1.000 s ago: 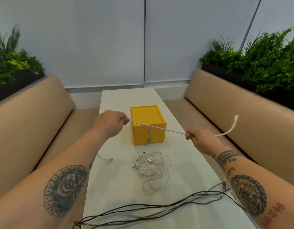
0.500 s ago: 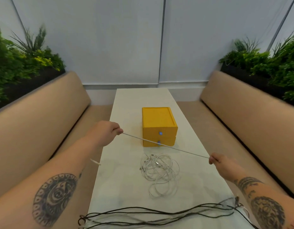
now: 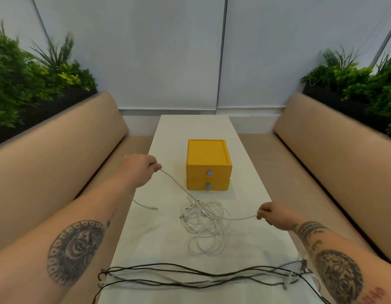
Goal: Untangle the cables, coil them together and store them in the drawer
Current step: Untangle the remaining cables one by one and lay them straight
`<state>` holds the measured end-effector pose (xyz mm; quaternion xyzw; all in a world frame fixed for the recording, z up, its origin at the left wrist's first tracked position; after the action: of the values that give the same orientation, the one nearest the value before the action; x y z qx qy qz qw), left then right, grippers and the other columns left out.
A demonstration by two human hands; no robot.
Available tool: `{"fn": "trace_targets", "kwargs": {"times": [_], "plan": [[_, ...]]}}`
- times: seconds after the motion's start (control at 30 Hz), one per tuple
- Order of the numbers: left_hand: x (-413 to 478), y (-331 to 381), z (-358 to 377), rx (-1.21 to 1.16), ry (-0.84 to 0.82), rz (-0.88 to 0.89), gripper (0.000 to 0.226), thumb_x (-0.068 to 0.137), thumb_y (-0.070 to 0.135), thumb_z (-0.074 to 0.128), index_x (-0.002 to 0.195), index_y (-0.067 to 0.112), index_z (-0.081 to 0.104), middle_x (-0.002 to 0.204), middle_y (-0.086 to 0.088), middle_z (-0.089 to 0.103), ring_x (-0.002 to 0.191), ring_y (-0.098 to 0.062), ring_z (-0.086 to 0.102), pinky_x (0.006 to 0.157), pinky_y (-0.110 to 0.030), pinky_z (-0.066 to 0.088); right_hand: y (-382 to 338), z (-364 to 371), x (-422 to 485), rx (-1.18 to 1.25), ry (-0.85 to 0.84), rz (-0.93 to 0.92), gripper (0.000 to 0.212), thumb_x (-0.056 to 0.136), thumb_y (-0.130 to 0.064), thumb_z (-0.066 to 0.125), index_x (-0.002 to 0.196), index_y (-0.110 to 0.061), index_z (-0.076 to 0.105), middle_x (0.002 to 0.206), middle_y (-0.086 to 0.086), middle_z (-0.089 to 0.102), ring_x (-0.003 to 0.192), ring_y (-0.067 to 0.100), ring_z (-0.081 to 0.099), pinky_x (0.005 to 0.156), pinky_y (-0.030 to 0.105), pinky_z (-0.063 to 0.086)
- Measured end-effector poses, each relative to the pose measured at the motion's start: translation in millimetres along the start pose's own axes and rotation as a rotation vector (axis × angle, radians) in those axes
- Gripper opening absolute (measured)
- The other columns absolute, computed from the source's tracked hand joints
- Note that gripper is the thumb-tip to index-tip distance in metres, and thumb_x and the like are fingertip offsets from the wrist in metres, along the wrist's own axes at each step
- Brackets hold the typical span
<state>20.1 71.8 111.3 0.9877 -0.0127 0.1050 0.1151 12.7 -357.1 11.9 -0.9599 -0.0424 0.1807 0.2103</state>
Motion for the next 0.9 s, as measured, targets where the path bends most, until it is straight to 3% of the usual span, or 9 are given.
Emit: {"fn": "trace_targets", "kwargs": {"times": [0.13,0.23,0.4,0.47,0.57,0.7,0.8,0.9], "plan": [[-18.5,-12.3,6.0,0.191,-0.075,-0.015,0.029,0.100,0.045,0.048,0.087,0.026,0.066,0.090,0.003,0.069,0.091,-0.023,0.059,0.076,-0.032,0.031,26.5,-6.8,-4.3,0.021,0.045,0.044,0.029,0.102,-0.033,0.049,0.082,-0.025,0.068,0.071,-0.005,0.068,0.068,0.010,0.059,0.062,0.023,0.040],[-32.7,-21.2,24.5,0.188,-0.166,-0.055,0.031,0.100,0.046,0.046,0.089,0.028,0.069,0.089,0.006,0.068,0.089,-0.021,0.058,0.078,-0.031,0.033,28.3,-13.2,-10.2,0.038,0.092,0.023,0.030,0.102,-0.031,0.050,0.086,-0.019,0.071,0.070,-0.006,0.068,0.064,0.009,0.057,0.059,0.023,0.038],[-71.2,-65.4,50.7,0.184,-0.351,-0.266,0.030,0.102,0.040,0.042,0.079,0.032,0.061,0.091,0.014,0.062,0.093,-0.016,0.052,0.078,-0.031,0.031,45.9,-14.0,-17.6,0.037,0.102,0.060,0.026,0.099,-0.034,0.052,0.081,-0.026,0.070,0.074,-0.003,0.071,0.073,0.015,0.063,0.067,0.030,0.045],[-88.7,-73.3,54.3,0.189,-0.363,-0.277,0.026,0.104,0.036,0.041,0.093,0.033,0.064,0.093,0.017,0.061,0.099,-0.015,0.055,0.083,-0.029,0.032,55.0,-12.7,-19.9,0.040,0.122,0.055,0.025,0.098,-0.033,0.053,0.079,-0.028,0.068,0.074,-0.002,0.071,0.073,0.017,0.064,0.068,0.031,0.047],[-107.9,-71.6,59.7,0.224,-0.319,-0.235,0.028,0.106,0.033,0.037,0.115,0.033,0.064,0.115,0.013,0.068,0.117,-0.018,0.059,0.100,-0.032,0.031,56.9,-6.0,-24.8,-0.062,0.185,0.028,0.020,0.098,-0.035,0.051,0.082,-0.032,0.061,0.075,-0.006,0.067,0.072,0.015,0.062,0.062,0.030,0.044],[-133.9,-69.8,70.2,0.170,-0.259,-0.180,0.019,0.105,0.027,0.041,0.102,0.032,0.059,0.096,0.005,0.064,0.094,-0.022,0.059,0.082,-0.030,0.032,67.2,2.6,-40.4,-0.392,0.431,-0.026,0.016,0.102,-0.045,0.039,0.095,-0.033,0.047,0.075,-0.005,0.061,0.063,0.021,0.056,0.053,0.029,0.037],[-155.1,-71.7,82.3,0.074,-0.218,-0.149,0.022,0.103,0.023,0.046,0.084,0.032,0.054,0.083,0.012,0.058,0.082,-0.020,0.051,0.071,-0.030,0.024,78.7,13.3,-48.5,-0.428,0.432,-0.061,0.014,0.101,-0.044,0.039,0.095,-0.033,0.046,0.074,-0.007,0.054,0.064,0.023,0.052,0.055,0.030,0.037],[-171.6,-82.5,101.6,0.055,-0.206,-0.138,0.030,0.098,0.020,0.052,0.073,0.036,0.047,0.075,0.010,0.059,0.075,-0.017,0.050,0.070,-0.031,0.027,97.2,43.7,-50.8,-0.332,0.345,-0.038,0.011,0.098,-0.031,0.047,0.087,-0.035,0.049,0.075,-0.011,0.050,0.075,0.020,0.049,0.068,0.036,0.047]]}}
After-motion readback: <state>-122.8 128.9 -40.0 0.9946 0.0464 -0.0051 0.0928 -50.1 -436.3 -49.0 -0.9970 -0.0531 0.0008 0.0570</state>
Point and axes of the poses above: each hand's wrist, its own x-axis towards the middle knuckle, its own z-axis out of the palm, y = z × x, the point moved 1 cm from there along x, towards the middle knuckle
